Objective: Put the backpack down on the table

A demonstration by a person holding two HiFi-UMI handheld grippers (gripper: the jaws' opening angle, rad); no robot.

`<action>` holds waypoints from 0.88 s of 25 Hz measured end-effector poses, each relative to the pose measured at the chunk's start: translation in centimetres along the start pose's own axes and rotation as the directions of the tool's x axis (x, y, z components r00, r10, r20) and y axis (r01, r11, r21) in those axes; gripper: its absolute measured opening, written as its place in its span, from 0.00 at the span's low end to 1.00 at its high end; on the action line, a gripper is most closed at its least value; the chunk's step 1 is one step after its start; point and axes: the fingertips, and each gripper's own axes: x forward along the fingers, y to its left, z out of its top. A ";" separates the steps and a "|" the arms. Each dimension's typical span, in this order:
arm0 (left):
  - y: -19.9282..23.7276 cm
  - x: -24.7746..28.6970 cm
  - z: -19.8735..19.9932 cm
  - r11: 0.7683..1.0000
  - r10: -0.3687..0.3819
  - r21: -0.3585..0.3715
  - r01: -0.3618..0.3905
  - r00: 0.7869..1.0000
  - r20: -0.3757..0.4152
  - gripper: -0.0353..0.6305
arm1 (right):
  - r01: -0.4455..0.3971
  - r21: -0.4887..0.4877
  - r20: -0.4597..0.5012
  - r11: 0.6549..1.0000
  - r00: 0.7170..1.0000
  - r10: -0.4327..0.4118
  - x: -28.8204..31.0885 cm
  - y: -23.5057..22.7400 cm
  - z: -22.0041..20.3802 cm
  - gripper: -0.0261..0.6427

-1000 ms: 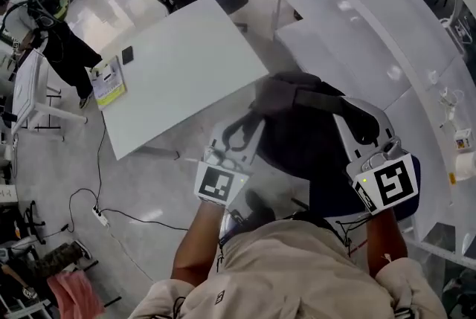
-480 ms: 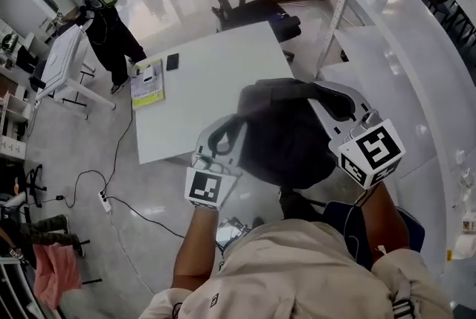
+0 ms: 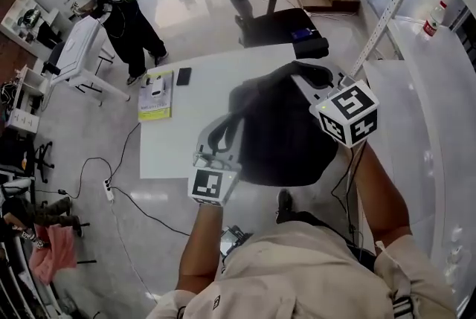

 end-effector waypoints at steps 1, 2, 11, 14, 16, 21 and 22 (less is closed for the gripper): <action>0.6 1.1 -0.3 1.000 0.019 0.001 -0.019 1.000 -0.001 0.15 | 0.000 -0.006 -0.012 1.000 1.000 0.000 1.3 -1.2 -0.5 0.10; 1.2 2.2 -0.6 0.999 0.033 0.004 -0.033 0.999 -0.004 0.15 | 0.005 -0.013 -0.027 1.000 1.000 -0.005 2.5 -2.3 -1.1 0.10; 4.4 10.5 -2.9 0.992 0.084 0.099 -0.074 0.992 -0.095 0.15 | 0.051 -0.151 -0.172 0.987 0.982 -0.077 8.5 -8.7 -6.5 0.30; 4.8 11.7 -4.1 0.992 0.091 0.099 -0.078 0.987 -0.132 0.15 | 0.025 -0.187 -0.231 0.982 0.971 -0.069 8.9 -8.5 -8.9 0.35; 4.6 12.1 -4.8 0.993 0.081 0.097 -0.067 0.985 -0.151 0.15 | 0.024 -0.163 -0.245 0.986 0.967 -0.064 8.5 -8.4 -10.9 0.35; 3.1 12.2 -6.5 0.996 0.047 0.082 -0.032 0.981 -0.188 0.15 | 0.042 -0.113 -0.250 0.993 0.966 -0.069 7.0 -8.5 -14.1 0.35; 2.8 12.1 -6.6 0.997 0.041 0.078 -0.027 0.981 -0.188 0.15 | 0.046 -0.105 -0.237 0.993 0.969 -0.070 6.6 -8.3 -13.9 0.35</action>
